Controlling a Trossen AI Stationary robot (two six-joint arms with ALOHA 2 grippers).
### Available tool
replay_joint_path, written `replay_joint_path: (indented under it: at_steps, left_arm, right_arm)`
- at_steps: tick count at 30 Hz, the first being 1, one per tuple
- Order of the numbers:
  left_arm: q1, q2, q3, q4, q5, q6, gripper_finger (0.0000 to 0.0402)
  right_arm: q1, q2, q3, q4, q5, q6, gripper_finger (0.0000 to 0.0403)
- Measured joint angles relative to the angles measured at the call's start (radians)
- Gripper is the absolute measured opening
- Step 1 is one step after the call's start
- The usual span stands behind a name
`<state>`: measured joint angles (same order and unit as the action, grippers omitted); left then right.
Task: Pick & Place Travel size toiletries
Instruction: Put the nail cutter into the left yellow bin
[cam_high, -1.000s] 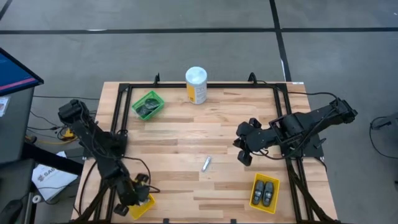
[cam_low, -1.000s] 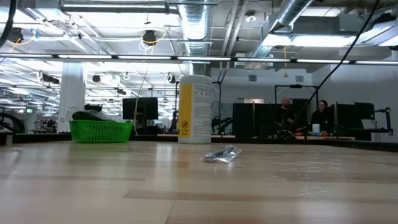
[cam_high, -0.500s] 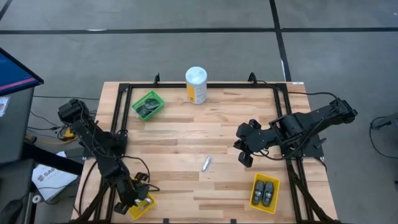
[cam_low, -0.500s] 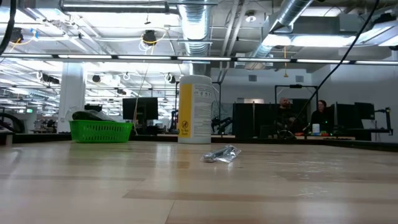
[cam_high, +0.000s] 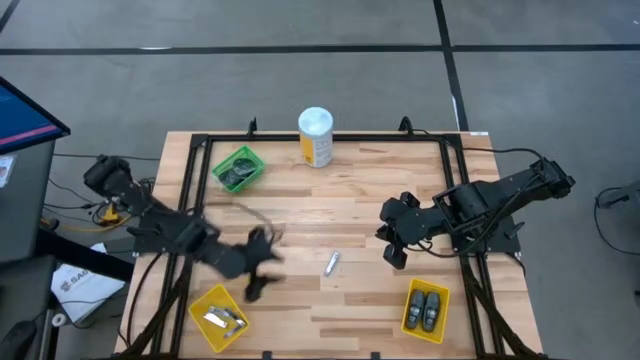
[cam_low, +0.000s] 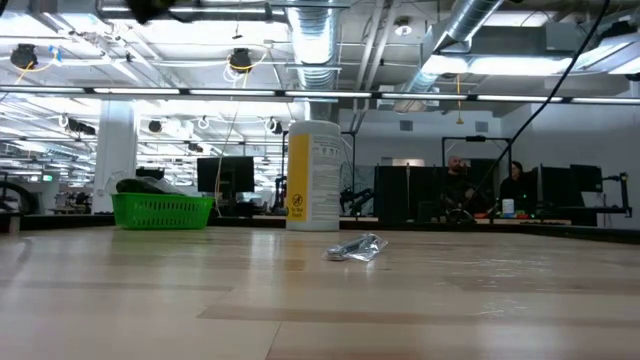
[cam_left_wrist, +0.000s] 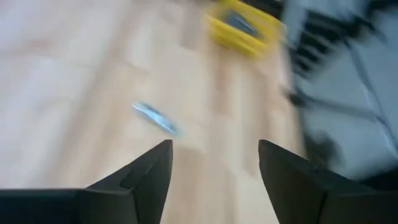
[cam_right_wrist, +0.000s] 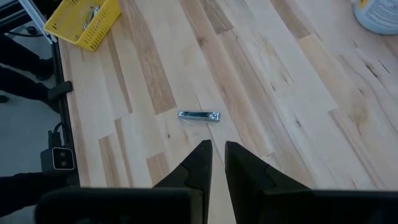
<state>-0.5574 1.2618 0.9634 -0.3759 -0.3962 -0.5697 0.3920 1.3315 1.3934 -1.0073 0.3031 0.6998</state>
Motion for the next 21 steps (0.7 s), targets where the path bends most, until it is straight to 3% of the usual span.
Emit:
replay_joint_path:
  at_steps: [5,9,21]
  left_arm:
    - [0.196,0.07,0.023,0.064,-0.027,-0.004,0.0226]
    - [0.284,0.158,0.023,0.173,-0.026,0.011,0.0226]
    - [0.336,0.454,0.026,0.517,-0.103,0.016,0.0225]
  right_arm:
    - [0.0,0.0,0.0,0.0,0.0,0.001,0.0037]
    - [0.0,0.0,0.0,-0.001,0.0,0.004,0.0037]
    - [0.0,0.0,0.0,-0.002,0.003,0.001,0.0037]
